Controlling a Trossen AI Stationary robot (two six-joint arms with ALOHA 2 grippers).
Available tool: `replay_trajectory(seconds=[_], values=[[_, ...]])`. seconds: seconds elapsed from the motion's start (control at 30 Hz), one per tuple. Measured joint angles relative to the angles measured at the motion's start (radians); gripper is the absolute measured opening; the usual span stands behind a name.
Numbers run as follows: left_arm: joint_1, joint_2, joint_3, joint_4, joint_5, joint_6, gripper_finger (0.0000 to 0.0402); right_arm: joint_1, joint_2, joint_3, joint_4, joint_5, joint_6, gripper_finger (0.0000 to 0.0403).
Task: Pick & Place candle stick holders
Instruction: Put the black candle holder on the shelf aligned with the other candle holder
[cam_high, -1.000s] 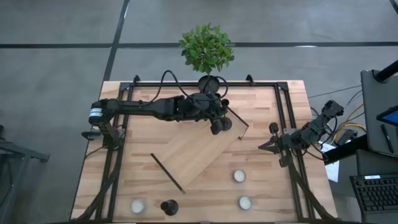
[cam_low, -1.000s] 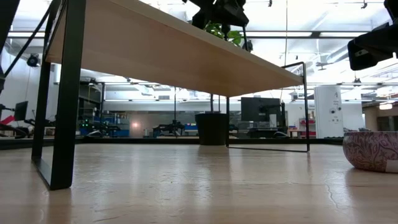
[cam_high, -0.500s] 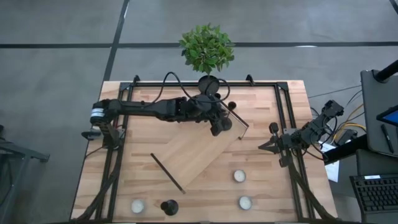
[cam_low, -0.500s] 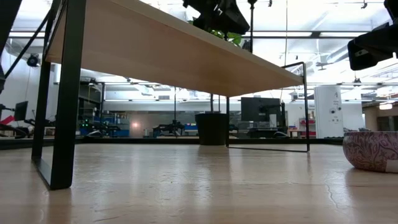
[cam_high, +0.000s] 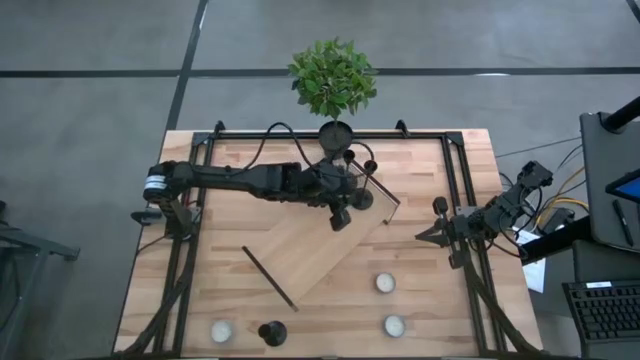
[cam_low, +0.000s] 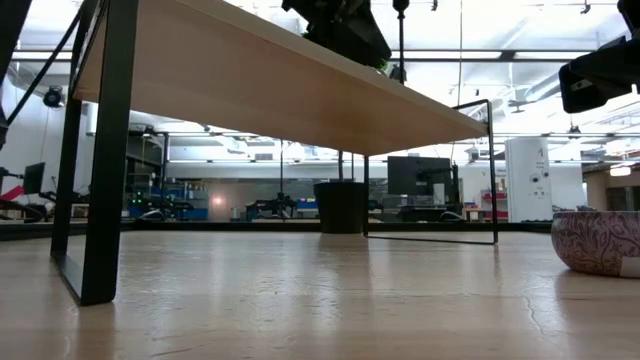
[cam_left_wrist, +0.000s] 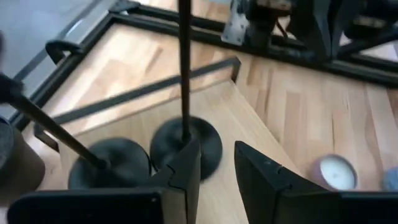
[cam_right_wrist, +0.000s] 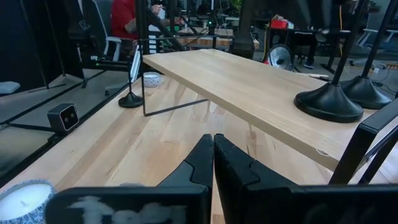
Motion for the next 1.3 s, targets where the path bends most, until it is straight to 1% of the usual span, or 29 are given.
replay_trajectory(seconds=[0.27, 0.4, 0.53, 0.67, 0.83, 1.0, 1.13, 1.3], values=[[-0.073, -0.033, 0.0, -0.133, 0.0, 0.0, 0.0094, 0.0, 0.0, 0.0, 0.0, 0.0, 0.0, 0.0008], [-0.161, -0.076, 0.001, -0.185, -0.019, -0.013, 0.0094, 0.0, 0.0, 0.0, 0.0, 0.0, 0.0, 0.0008], [-0.297, -0.118, 0.0, -0.238, -0.124, -0.03, 0.0094, 0.0, 0.0, 0.0, 0.0, 0.0, 0.0, 0.0008], [-0.466, -0.157, 0.0, -0.277, -0.254, -0.095, 0.0094, 0.0, 0.0, 0.0, 0.0, 0.0, 0.0, 0.0008], [-0.693, -0.164, -0.004, -0.311, -0.398, -0.172, 0.0094, 0.0, 0.0, 0.0, 0.0, 0.0, 0.0, 0.0008], [-0.885, -0.163, -0.031, -0.303, -0.541, -0.266, 0.0094, 0.0, 0.0, 0.0, 0.0, 0.0, 0.0, 0.0008], [-0.996, -0.162, -0.093, -0.303, -0.609, -0.403, 0.0094, 0.0, 0.0, 0.0, 0.0, 0.0, 0.0, 0.0008], [-1.063, -0.162, -0.224, -0.266, -0.622, -0.616, 0.0094, 0.0, 0.0, 0.0, 0.0, 0.0, 0.0, 0.0008]])
